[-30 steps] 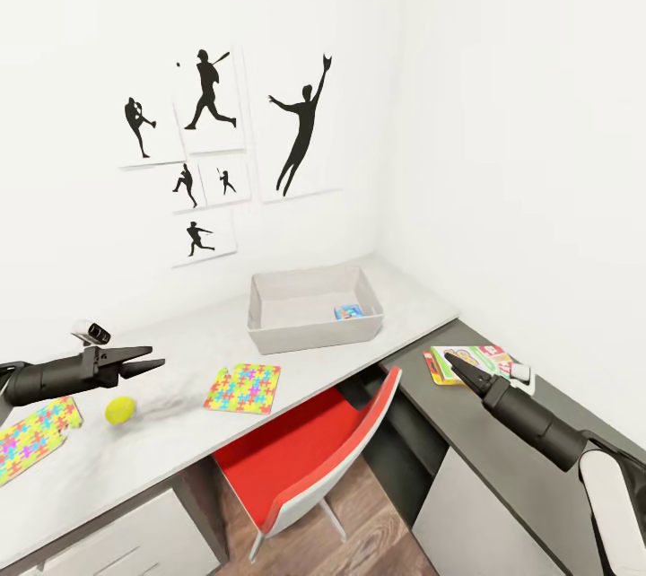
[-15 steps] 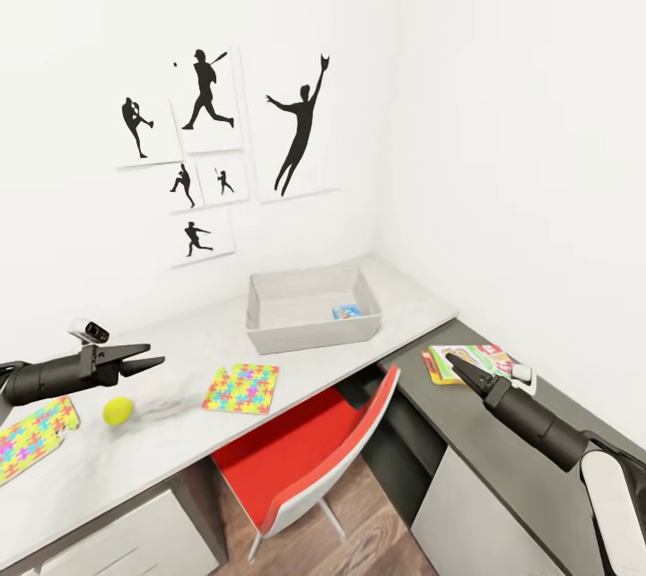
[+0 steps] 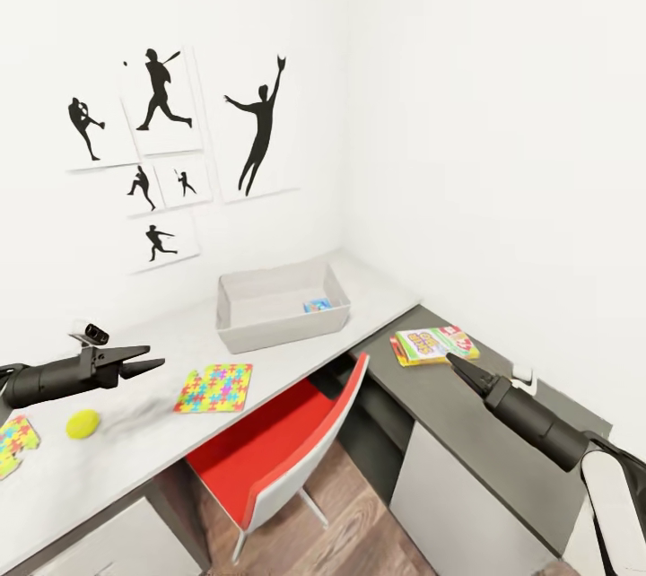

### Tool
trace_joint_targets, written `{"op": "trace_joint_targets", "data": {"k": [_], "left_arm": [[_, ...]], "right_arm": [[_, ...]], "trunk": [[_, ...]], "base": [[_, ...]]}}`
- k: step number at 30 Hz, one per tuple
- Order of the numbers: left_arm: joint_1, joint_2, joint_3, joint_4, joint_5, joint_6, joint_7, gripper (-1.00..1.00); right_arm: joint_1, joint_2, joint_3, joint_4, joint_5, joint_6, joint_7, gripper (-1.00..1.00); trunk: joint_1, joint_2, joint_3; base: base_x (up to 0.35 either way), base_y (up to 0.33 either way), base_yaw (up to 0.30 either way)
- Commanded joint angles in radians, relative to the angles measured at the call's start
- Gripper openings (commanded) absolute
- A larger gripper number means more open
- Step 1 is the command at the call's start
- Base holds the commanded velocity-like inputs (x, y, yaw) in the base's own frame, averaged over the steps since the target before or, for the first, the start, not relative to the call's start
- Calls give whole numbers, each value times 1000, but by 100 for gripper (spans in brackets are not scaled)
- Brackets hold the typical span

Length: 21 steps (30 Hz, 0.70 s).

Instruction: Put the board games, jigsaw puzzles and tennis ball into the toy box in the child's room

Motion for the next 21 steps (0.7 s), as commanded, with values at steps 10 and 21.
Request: {"op": "trace_joint_targets", "data": {"k": [10, 21], "left_arm": [[0, 1, 0, 0, 0, 11, -3, 100], [0, -1, -2, -5, -1, 9, -3, 100]], "right_arm": [[-1, 2, 2, 0, 5, 3, -10, 100], [-2, 0, 7, 69, 9, 4, -12, 100]], "trunk": [[0, -2, -2], [0, -2, -2]], "base": [[-301, 111, -285], [-286, 108, -285]]}}
